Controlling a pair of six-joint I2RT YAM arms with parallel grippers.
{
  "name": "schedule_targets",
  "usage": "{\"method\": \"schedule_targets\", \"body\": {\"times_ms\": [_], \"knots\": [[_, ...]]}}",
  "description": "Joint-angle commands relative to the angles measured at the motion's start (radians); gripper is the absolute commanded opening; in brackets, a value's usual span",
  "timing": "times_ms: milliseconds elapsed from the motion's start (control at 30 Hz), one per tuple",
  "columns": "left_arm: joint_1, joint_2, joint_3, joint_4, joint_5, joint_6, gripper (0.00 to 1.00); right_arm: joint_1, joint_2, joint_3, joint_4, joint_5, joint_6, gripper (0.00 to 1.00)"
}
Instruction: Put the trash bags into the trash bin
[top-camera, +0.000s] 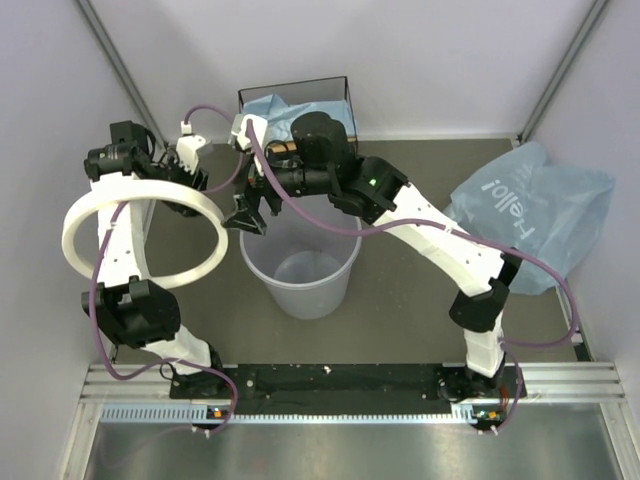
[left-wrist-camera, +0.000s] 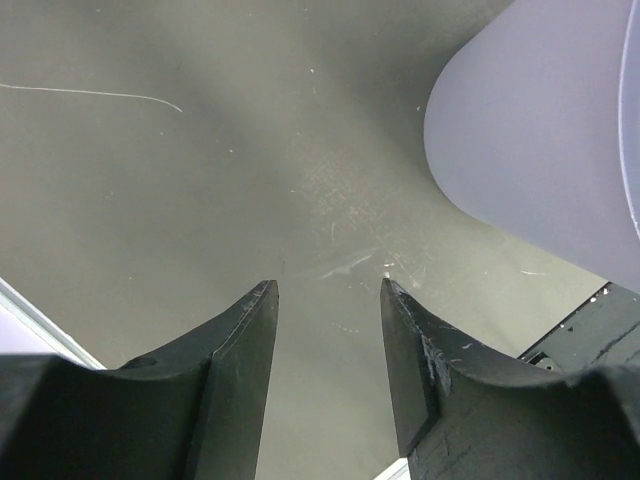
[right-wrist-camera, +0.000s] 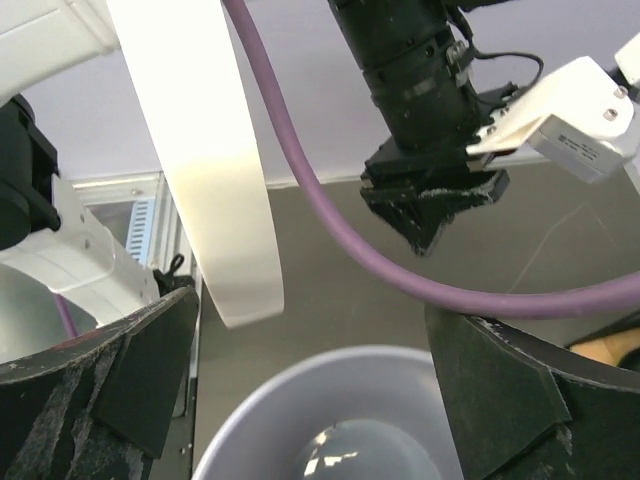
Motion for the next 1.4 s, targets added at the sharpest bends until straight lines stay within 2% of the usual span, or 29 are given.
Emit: {"method": "schedule_targets", "body": {"times_ms": [0,167,233,300,400,433,500,533,600,767,933,1233,1367], "knots": [[0.007,-0.014,-0.006,-0.18,0.054,0.013,0.51,0.015,0.04,0.023,0.156,-0.074,0.062,0.96],[0.007,-0.009,-0.013,-0.18,0.061,0.017,0.52,0.029,0.067,0.022,0.248,-0.134,0.085,0.96],[0.007,-0.008,-0.014,-0.18,0.061,0.02,0.52,0.032,0.078,0.023,0.267,-0.147,0.084,0.92],[0.006,-0.009,-0.017,-0.18,0.064,0.028,0.52,0.034,0.084,0.025,0.281,-0.142,0.084,0.83],[0.009,-0.008,-0.031,-0.18,0.07,0.039,0.52,0.034,0.089,0.023,0.294,-0.141,0.119,0.62],[0.009,-0.008,-0.045,-0.18,0.069,0.042,0.52,0.034,0.086,0.023,0.298,-0.141,0.122,0.46],[0.009,-0.008,-0.062,-0.18,0.057,0.059,0.51,0.034,0.08,0.017,0.304,-0.138,0.125,0.32],[0.007,-0.006,-0.08,-0.18,0.051,0.068,0.51,0.034,0.075,0.016,0.308,-0.133,0.13,0.16],[0.007,-0.002,-0.086,-0.18,0.031,0.073,0.51,0.034,0.066,0.012,0.327,-0.119,0.145,0.0],[0.006,-0.005,-0.124,-0.159,-0.012,0.071,0.5,0.034,0.052,0.008,0.353,-0.098,0.197,0.0],[0.006,-0.055,-0.209,-0.04,-0.106,0.077,0.5,0.032,0.043,0.0,0.368,-0.058,0.225,0.0],[-0.016,-0.264,-0.358,0.212,-0.175,0.12,0.5,0.009,0.064,-0.043,0.348,0.01,0.271,0.0],[-0.082,-0.348,-0.401,0.286,-0.256,0.148,0.49,0.009,0.075,-0.047,0.319,0.082,0.26,0.0]]}}
